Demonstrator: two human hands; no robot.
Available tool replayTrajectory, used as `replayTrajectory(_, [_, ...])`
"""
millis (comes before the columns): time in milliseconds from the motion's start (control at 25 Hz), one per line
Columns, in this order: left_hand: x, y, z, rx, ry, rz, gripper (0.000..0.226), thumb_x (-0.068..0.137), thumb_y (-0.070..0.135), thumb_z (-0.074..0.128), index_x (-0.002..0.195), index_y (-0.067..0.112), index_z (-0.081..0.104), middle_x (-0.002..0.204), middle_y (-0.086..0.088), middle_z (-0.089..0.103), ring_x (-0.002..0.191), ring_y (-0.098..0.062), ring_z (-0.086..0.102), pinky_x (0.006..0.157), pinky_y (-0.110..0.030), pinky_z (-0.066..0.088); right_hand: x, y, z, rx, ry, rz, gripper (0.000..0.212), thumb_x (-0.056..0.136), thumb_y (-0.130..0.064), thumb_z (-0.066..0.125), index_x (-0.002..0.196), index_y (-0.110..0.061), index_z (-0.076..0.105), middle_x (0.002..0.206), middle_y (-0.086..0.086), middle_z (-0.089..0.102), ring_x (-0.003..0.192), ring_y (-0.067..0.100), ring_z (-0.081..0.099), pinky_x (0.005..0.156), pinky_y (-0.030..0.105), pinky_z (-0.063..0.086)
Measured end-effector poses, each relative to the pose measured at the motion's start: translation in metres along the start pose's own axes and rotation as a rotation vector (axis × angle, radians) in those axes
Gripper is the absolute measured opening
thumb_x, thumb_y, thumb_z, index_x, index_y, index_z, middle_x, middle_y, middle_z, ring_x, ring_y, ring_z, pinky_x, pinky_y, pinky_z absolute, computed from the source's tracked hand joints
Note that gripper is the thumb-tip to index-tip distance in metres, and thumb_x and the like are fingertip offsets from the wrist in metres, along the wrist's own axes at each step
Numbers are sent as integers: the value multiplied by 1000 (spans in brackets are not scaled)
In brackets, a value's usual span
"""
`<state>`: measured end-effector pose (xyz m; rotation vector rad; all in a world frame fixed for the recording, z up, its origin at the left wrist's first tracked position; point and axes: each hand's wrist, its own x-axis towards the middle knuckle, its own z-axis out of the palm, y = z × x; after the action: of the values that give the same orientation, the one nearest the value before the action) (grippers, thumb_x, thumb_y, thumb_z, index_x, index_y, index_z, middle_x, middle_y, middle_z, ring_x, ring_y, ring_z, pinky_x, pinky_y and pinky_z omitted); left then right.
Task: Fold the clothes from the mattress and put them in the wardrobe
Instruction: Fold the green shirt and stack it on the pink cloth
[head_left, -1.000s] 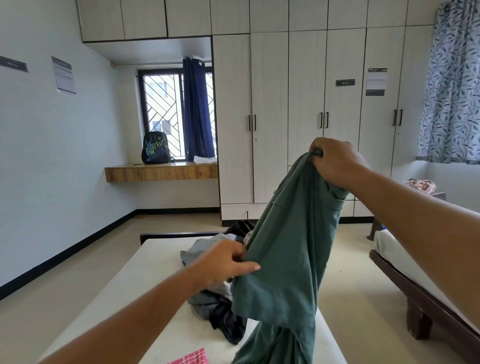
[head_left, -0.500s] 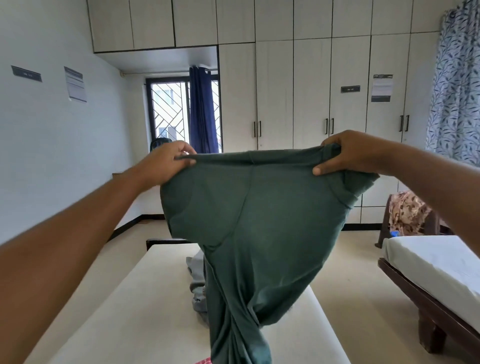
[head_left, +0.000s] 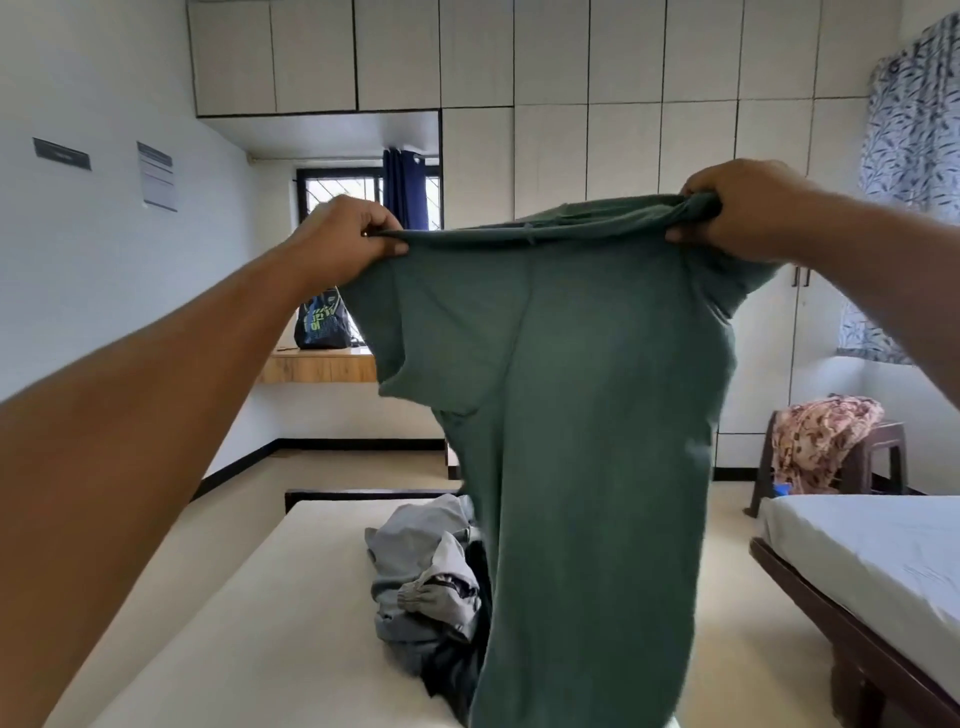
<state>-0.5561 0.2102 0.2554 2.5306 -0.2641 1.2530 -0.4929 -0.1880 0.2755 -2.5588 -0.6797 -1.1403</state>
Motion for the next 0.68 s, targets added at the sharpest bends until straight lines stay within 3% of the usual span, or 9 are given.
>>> replayTrajectory(80, [-2,0,6,-13,-8,-17,3,96,22,70,97,25,71,87,10,62,81,-4,54,68,-22,40,-2,5,2,-24,-38,-21,14,90,-37,74,92,-25,67,92,7,63,92,29,53,80,36,40])
replayTrajectory(200, [-6,-3,10,-37,4,-29,3,96,22,69,97,24,71,87,9,63,82,-5,54,69,-23,40,-7,12,5,9,-32,-27,25,86,-39,78,74,-37,56,81,-2,62,89,29,56,78,36,42])
replayTrajectory(360, [-6,-6,7,-31,-43,-56,5,95,22,71,99,20,73,89,6,65,83,-6,56,72,-27,44,-5,15,9,33,-45,-17,19,83,-36,82,90,-35,65,89,1,67,90,28,58,79,36,44])
replayTrajectory(520, [-12,-13,8,-39,-230,-119,7,94,23,72,98,18,74,94,2,69,89,-14,62,70,-25,45,-11,16,17,41,-138,-2,34,81,-34,84,109,-27,68,100,1,66,96,25,57,84,36,42])
replayTrajectory(680, [-24,-20,11,-61,-480,-191,16,87,29,76,101,20,78,100,2,74,94,-16,68,80,-28,53,-26,15,30,39,-340,21,22,88,-38,78,103,-24,71,95,-3,68,94,21,59,86,35,42])
